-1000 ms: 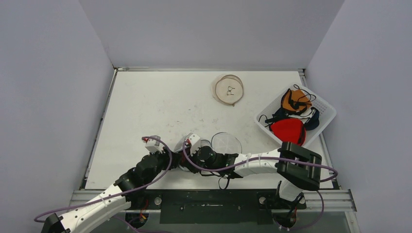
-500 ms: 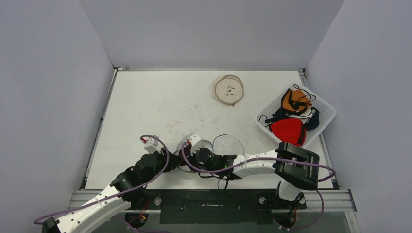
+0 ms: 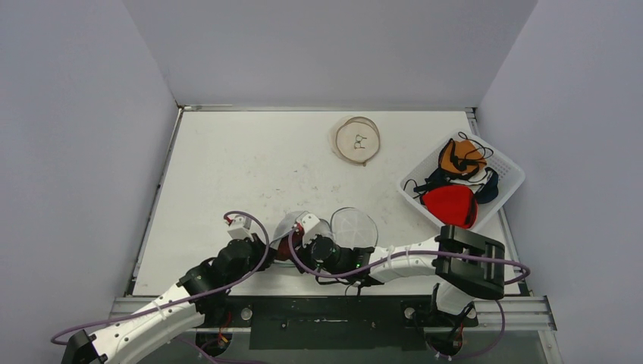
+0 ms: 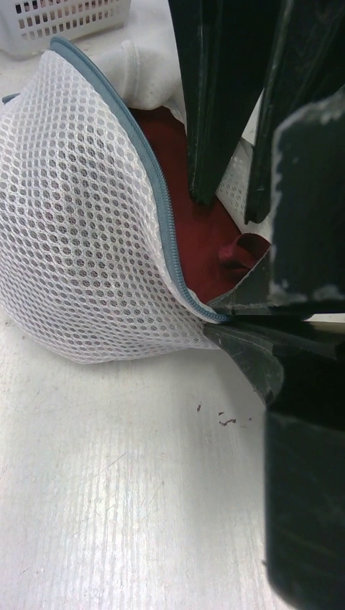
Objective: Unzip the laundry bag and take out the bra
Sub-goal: Pick up the bra from the laundry bag.
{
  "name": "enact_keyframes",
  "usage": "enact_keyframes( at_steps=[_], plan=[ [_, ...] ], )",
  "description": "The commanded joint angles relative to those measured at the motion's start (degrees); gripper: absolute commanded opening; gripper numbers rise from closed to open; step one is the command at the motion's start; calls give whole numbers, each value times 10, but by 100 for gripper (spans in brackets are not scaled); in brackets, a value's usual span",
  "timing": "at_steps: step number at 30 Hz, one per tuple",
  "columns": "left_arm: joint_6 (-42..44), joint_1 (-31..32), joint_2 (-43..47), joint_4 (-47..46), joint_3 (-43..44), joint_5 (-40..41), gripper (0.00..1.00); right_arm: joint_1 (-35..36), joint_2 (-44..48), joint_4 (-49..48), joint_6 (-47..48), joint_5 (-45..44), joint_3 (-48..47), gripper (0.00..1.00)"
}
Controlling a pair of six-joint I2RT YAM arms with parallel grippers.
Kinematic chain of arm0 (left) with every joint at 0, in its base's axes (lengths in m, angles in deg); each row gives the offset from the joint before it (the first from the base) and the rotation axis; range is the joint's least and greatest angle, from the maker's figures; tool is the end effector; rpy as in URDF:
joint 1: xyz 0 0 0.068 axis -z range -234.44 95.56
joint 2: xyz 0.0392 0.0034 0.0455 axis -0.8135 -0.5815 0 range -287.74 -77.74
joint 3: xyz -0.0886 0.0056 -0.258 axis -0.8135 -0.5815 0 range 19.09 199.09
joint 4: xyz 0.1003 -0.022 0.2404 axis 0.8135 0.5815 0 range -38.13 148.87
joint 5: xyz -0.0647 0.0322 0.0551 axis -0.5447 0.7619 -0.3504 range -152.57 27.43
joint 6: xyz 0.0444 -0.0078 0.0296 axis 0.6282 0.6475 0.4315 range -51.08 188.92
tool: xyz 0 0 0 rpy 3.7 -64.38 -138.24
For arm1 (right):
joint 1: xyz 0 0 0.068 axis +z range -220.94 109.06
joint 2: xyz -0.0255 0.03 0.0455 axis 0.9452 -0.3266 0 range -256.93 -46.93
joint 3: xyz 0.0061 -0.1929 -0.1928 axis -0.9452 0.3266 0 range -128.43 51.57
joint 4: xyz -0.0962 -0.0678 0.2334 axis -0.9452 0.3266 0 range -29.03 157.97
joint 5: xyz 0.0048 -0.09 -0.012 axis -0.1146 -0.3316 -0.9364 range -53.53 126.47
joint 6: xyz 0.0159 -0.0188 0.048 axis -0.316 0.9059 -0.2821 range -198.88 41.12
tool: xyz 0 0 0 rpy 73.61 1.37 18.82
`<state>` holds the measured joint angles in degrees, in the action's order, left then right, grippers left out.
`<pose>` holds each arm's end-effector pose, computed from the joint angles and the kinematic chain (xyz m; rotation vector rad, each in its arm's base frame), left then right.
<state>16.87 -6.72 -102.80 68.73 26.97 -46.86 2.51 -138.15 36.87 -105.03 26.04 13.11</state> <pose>0.0893 -0.0841 0.1496 -0.2465 2.2141 -0.7049 0.0966 0.3023 0.1664 -0.7660 2.0438 0.8587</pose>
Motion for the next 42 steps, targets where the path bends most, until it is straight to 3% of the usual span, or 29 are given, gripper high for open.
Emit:
enact_keyframes(
  at_steps=[1, 5, 10, 17, 26, 28, 32, 33, 42],
  plan=[
    [18, 7, -9, -23, 15, 14, 0, 16, 27, -42, 19, -17, -15, 45],
    [21, 12, -7, -29, 15, 14, 0, 21, 29, -46, 29, -5, -26, 61],
    [22, 16, 0, -32, 11, 14, 0, 21, 1, -18, 28, -2, -58, 60],
    [21, 18, 12, -26, 9, 14, 0, 10, -30, -7, 7, 7, -77, 46],
    [20, 19, 27, -20, 5, 18, 0, 8, -48, 3, -5, 14, -79, 39],
    [21, 20, 25, -20, 5, 18, 0, 6, -51, 4, -9, 16, -79, 33],
    [21, 20, 25, -19, 5, 18, 0, 5, -43, 4, -14, 4, -75, 7],
    [21, 20, 26, -19, 6, 18, 0, 4, -37, 4, -16, -3, -72, 5],
    [22, 21, 26, -23, 3, 20, 0, -13, 71, -9, -25, -101, -4, 5]
  ],
)
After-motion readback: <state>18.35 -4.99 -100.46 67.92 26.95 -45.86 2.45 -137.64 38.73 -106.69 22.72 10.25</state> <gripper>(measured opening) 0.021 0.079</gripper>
